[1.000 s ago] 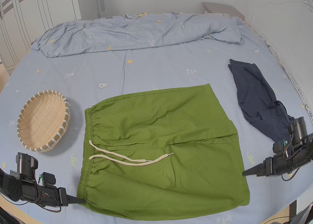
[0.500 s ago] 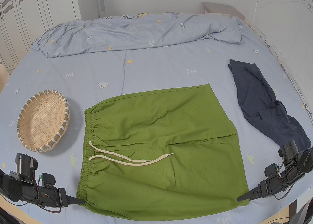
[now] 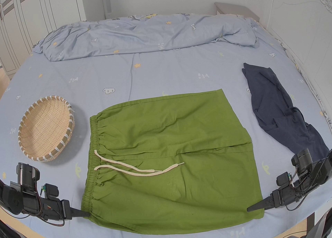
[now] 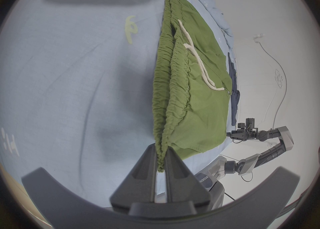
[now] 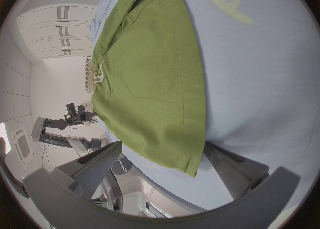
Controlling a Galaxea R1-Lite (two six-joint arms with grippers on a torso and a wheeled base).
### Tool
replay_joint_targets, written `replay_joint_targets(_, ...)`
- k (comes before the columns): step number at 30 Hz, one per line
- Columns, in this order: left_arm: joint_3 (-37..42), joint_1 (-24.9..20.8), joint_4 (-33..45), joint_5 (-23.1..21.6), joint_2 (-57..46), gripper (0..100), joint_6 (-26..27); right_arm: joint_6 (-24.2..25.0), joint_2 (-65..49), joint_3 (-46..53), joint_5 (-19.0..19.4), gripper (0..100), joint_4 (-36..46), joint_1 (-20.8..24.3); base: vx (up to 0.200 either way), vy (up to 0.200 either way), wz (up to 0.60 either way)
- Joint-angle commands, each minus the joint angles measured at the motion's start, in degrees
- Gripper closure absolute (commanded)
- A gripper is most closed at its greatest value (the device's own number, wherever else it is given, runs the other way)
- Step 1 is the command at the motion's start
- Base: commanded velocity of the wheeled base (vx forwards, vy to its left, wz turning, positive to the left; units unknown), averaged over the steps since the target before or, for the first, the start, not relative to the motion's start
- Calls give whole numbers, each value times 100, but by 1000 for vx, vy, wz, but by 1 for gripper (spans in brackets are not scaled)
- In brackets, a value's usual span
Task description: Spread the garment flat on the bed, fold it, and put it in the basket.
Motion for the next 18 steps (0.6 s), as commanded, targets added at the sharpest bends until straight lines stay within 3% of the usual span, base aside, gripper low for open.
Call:
replay_joint_targets(1, 3, 4, -1, -1, -1, 100, -4, -20, 119, 25, 44, 0, -32, -64, 0, 0, 0)
replay_joint_targets(3, 3, 12, -10, -1, -1, 100, -4, -46, 119, 42, 71, 0, -32, -204, 0, 0, 0)
replay_joint_targets(4, 3, 4, -1, -1, -1, 100, -4, -55, 119, 51, 71, 100, -23, -248, 0, 0, 0)
replay_joint_targets(15, 3, 206, -1, -1, -106, 100, -4, -248, 93, 279, 71, 100, -23, -960, 0, 0, 0)
replay_joint_targets(18, 64, 197, -1, -1, -176, 100, -4, -248, 58, 288, 71, 100, -14, -925, 0, 0, 0)
